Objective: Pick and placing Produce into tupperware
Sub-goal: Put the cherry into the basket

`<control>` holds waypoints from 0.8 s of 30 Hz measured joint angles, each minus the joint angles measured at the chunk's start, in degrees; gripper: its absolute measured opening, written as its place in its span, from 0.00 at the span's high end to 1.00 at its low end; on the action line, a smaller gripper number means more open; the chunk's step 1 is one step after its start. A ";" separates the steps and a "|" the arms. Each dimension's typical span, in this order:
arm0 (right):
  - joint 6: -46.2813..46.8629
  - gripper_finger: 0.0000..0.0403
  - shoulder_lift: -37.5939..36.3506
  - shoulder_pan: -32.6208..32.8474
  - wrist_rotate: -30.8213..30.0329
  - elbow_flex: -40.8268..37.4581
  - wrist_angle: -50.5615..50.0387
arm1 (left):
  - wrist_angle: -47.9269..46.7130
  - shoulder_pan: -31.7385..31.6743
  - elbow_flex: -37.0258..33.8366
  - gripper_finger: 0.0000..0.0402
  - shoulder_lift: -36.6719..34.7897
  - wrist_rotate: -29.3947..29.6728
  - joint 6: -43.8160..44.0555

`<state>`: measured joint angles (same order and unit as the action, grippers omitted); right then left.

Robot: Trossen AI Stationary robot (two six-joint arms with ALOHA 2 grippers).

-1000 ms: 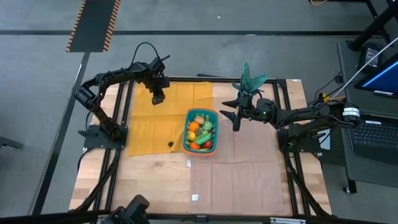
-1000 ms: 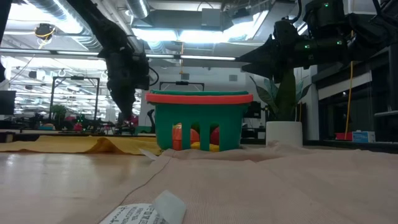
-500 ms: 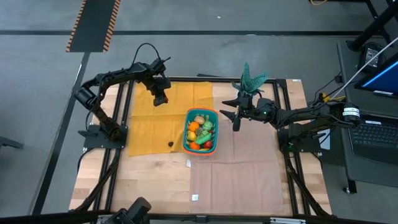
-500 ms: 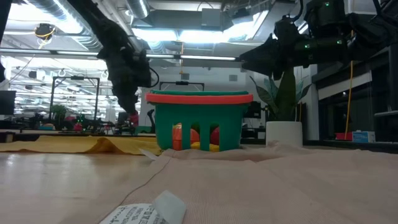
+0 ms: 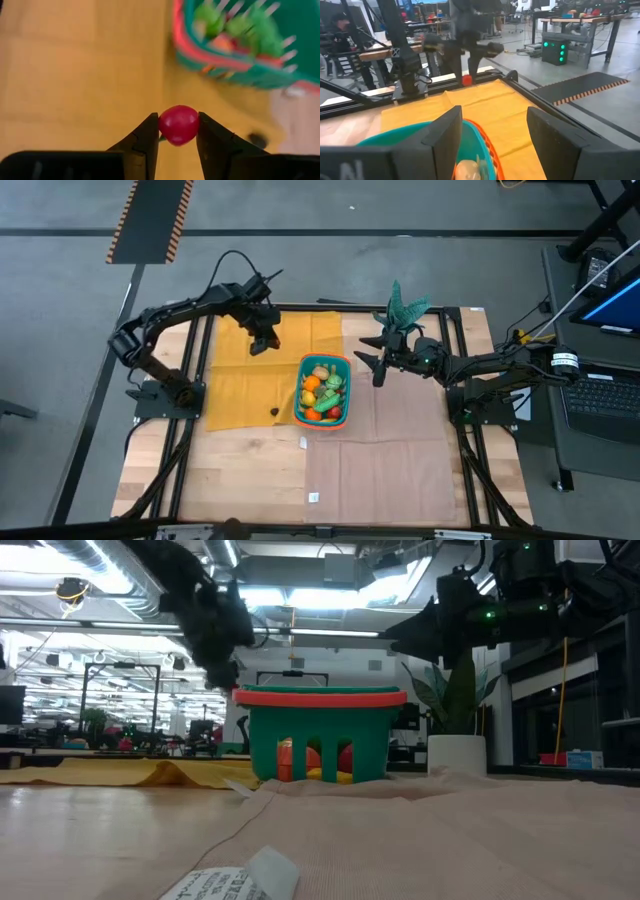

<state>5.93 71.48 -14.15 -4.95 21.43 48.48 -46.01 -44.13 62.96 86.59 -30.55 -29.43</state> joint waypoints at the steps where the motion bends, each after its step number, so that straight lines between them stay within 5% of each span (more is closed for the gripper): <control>1: -0.02 0.44 0.00 0.00 0.00 0.00 0.01 | 0.82 0.49 0.00 0.75 -0.88 -0.96 0.82; 12: -0.01 0.44 0.00 0.02 0.00 0.00 0.07 | 19.82 9.49 0.00 0.75 -7.26 -6.03 8.47; 24: 1.34 0.44 0.00 0.02 0.01 0.00 0.04 | 27.59 17.76 0.00 0.75 -7.26 -4.21 12.85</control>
<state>7.28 71.48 -14.13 -4.94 21.43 48.52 -18.42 -26.37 62.96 79.33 -34.76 -16.58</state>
